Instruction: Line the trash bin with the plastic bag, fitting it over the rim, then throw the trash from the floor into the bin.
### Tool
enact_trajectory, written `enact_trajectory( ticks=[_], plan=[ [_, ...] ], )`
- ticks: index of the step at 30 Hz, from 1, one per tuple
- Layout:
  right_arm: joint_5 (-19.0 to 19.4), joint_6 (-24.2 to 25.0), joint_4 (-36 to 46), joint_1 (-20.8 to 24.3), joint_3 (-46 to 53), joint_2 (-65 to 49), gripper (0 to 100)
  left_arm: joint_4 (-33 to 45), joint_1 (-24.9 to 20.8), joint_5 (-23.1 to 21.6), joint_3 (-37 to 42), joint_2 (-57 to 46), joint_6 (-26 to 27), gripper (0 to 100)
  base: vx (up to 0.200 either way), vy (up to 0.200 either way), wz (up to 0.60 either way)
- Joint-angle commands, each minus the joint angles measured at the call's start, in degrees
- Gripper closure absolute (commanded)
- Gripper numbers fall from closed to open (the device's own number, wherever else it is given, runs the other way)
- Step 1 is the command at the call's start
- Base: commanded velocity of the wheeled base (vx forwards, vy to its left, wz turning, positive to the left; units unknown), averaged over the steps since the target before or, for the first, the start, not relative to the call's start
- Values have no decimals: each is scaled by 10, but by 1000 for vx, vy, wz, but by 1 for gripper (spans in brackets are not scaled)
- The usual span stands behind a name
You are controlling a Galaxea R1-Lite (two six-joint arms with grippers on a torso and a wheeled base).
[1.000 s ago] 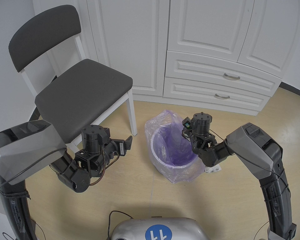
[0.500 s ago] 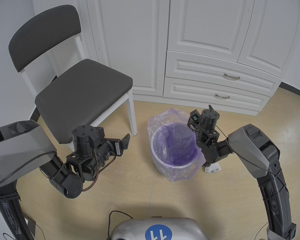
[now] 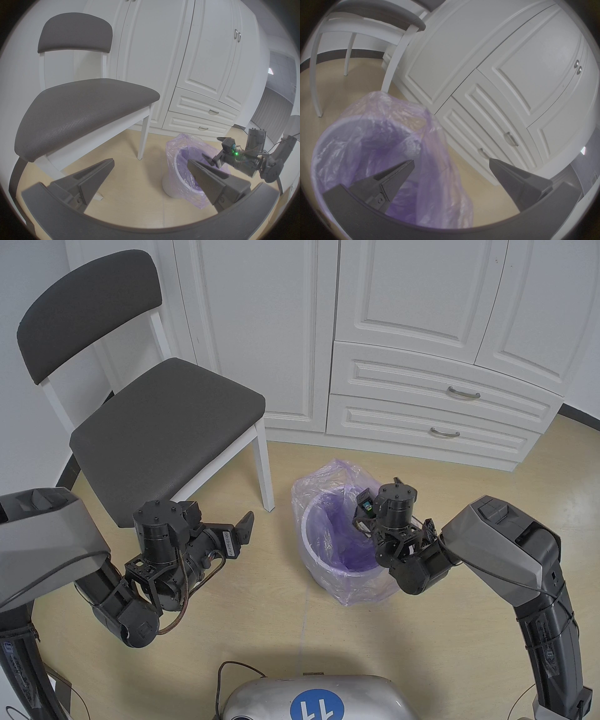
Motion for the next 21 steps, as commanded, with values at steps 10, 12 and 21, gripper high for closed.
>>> enact_trajectory(
  ticks=[10, 12, 21],
  plan=[
    [0, 2, 9, -27, 20, 18, 0, -19, -2, 0, 11, 1, -4, 0, 0, 0, 0],
    [0, 2, 10, -34, 18, 15, 0, -27, -2, 0, 12, 2, -4, 0, 0, 0, 0],
    [1, 3, 10, -69, 17, -17, 0, -31, -2, 0, 11, 8, -18, 0, 0, 0, 0]
  ],
)
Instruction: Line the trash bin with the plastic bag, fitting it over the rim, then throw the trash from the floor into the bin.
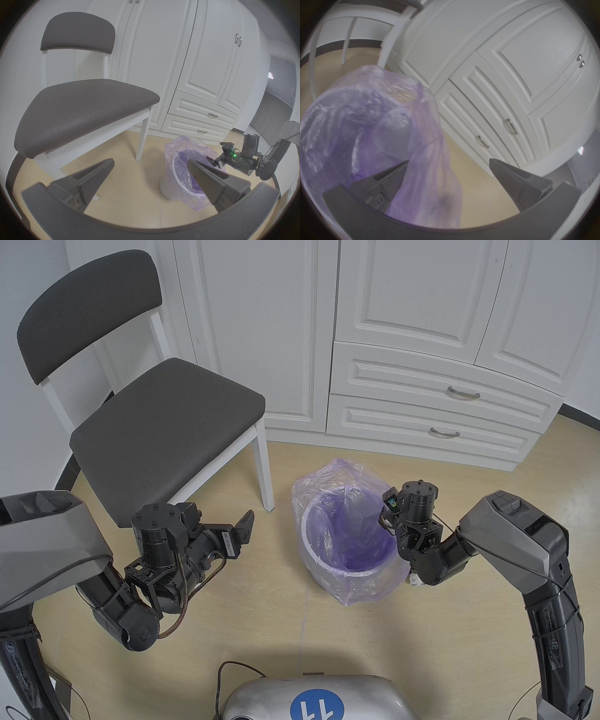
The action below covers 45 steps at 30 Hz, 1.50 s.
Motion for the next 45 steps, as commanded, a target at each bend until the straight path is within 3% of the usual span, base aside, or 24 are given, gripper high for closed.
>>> enact_trajectory(
  ticks=[1, 25, 36, 45],
  plan=[
    [1, 1, -1, -19, -2, -14, 0, -1, -1, 0, 0, 3, -3, 0, 0, 0, 0],
    [5, 114, 2, -95, -34, 33, 0, -23, 1, 19, 24, 6, -1, 0, 0, 0, 0],
    [5, 116, 42, -110, -133, 94, 0, 4, 1, 14, -72, 66, 2, 0, 0, 0, 0],
    [8, 157, 119, -116, -191, 134, 0, 9, -3, 13, -106, 102, 2, 0, 0, 0, 0]
  ],
)
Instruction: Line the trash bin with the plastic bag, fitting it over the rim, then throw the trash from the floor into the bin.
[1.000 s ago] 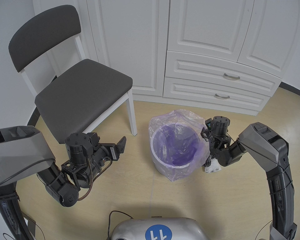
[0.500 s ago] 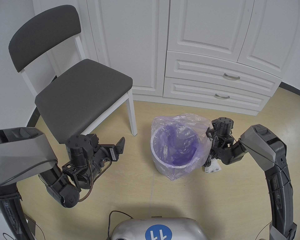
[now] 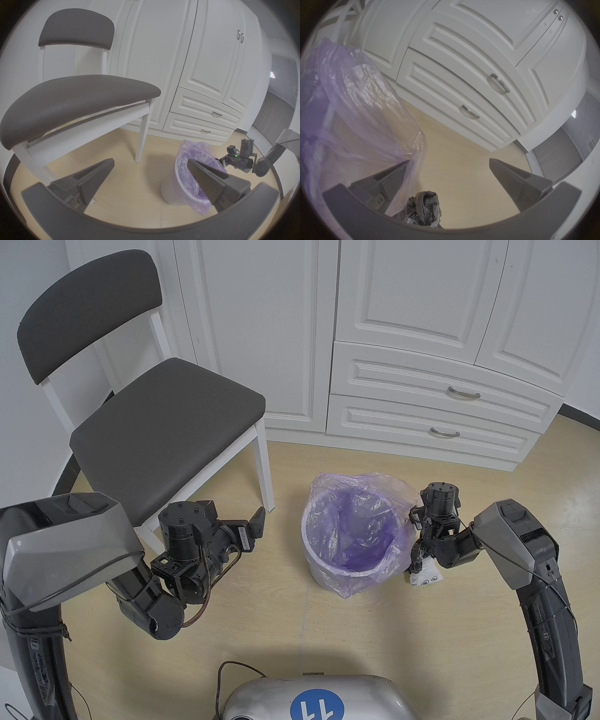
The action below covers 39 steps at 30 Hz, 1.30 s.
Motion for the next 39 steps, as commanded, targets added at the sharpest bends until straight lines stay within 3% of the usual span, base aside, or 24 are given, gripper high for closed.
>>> enact_trajectory(
  ticks=[1, 16, 17, 25, 27, 31, 39],
  plan=[
    [2, 12, 22, -2, -33, 35, 0, 2, -2, 0, -28, 35, 0, 0, 0, 0, 0],
    [11, 27, 49, -3, -119, 104, 0, 109, -16, -4, -131, 53, 1, 0, 0, 0, 0],
    [13, 45, 62, -3, -142, 113, 0, 167, -19, -5, -189, 62, 0, 0, 0, 0, 0],
    [23, 75, 59, -11, -148, 68, 0, 322, -38, -6, -352, 118, 4, 0, 0, 0, 0],
    [27, 88, 54, -14, -63, -3, 0, 384, -38, -24, -411, 140, 19, 0, 0, 0, 0],
    [53, 105, 53, -14, 25, -71, 0, 431, -38, -49, -487, 175, 37, 0, 0, 0, 0],
    [61, 108, 51, -10, 88, -121, 0, 537, -33, -53, -688, 291, 39, 0, 0, 0, 0]
  ],
)
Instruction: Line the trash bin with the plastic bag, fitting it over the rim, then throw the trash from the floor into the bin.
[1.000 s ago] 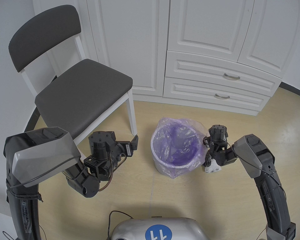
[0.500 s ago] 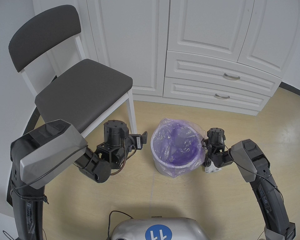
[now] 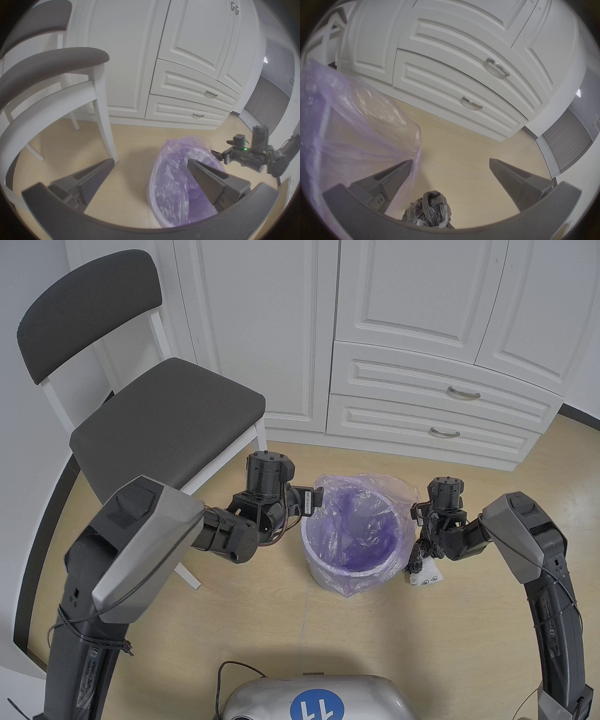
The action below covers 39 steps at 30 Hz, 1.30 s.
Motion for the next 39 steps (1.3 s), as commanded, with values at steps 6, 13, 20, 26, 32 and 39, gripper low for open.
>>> enact_trajectory(
  ticks=[6, 13, 20, 26, 32, 39],
  plan=[
    [11, 10, -11, 0, 107, -124, 0, 102, 12, -52, -166, 153, 14, 0, 0, 0, 0],
    [12, 7, -35, 2, 130, -139, 0, 27, 34, -53, -166, 157, 1, 0, 0, 0, 0],
    [16, 6, -41, 6, 141, -142, 0, -15, 43, -50, -166, 158, -30, 0, 0, 0, 0],
    [16, 3, -50, 6, 157, -152, 0, -12, 46, -50, -166, 165, -30, 0, 0, 0, 0],
    [35, 3, -50, 15, 203, -182, 0, -13, 63, -53, -166, 180, -29, 0, 0, 0, 0],
    [45, -2, -46, 27, 221, -177, 0, -13, 87, -68, -166, 196, -30, 0, 0, 0, 0]
  ],
)
